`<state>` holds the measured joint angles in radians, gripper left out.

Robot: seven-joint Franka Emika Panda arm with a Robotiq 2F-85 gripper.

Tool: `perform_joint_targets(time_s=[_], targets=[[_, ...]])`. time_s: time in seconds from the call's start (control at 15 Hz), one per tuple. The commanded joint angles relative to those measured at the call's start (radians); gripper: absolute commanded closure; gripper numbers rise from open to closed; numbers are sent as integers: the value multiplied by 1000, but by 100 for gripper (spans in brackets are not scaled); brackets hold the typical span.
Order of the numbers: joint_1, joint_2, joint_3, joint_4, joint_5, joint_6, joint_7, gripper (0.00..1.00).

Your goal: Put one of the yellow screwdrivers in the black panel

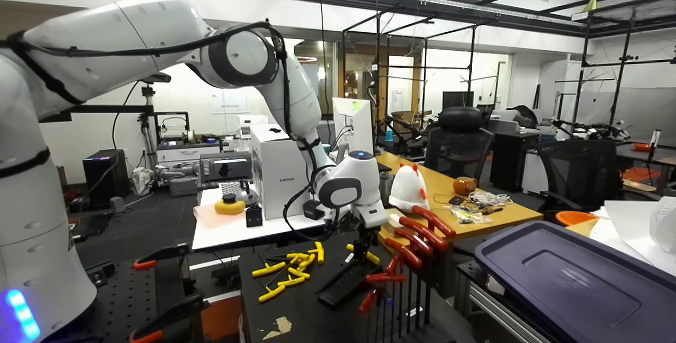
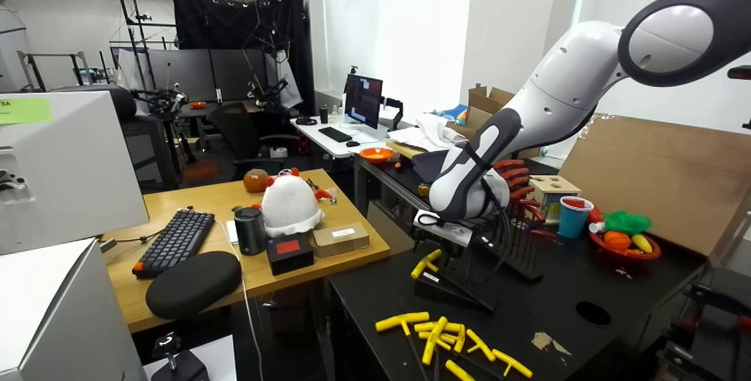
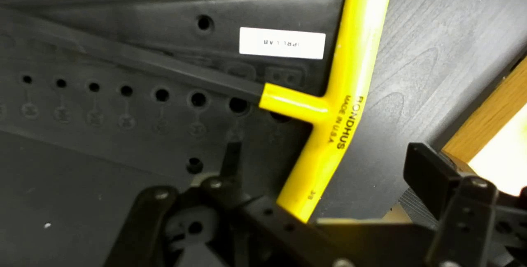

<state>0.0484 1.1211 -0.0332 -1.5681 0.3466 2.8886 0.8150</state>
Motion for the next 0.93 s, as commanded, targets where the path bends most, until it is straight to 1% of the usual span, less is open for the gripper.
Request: perform_joint_targets(time_s=[0.0, 0.27, 0.33, 0.4, 0.47, 0.67, 0.8, 0.87], targets=[[17, 19, -19, 26, 24, 17, 28, 0], [20, 24, -21, 27, 23, 23, 41, 0], [21, 25, -21, 27, 23, 26, 40, 25], [20, 27, -20, 28, 23, 28, 39, 26], [20, 28, -19, 28, 23, 31, 38, 32], [19, 29, -21, 29, 23, 30, 38, 57], [18, 29, -22, 29, 24, 30, 38, 70], [18, 28, -22, 30, 24, 31, 38, 79]])
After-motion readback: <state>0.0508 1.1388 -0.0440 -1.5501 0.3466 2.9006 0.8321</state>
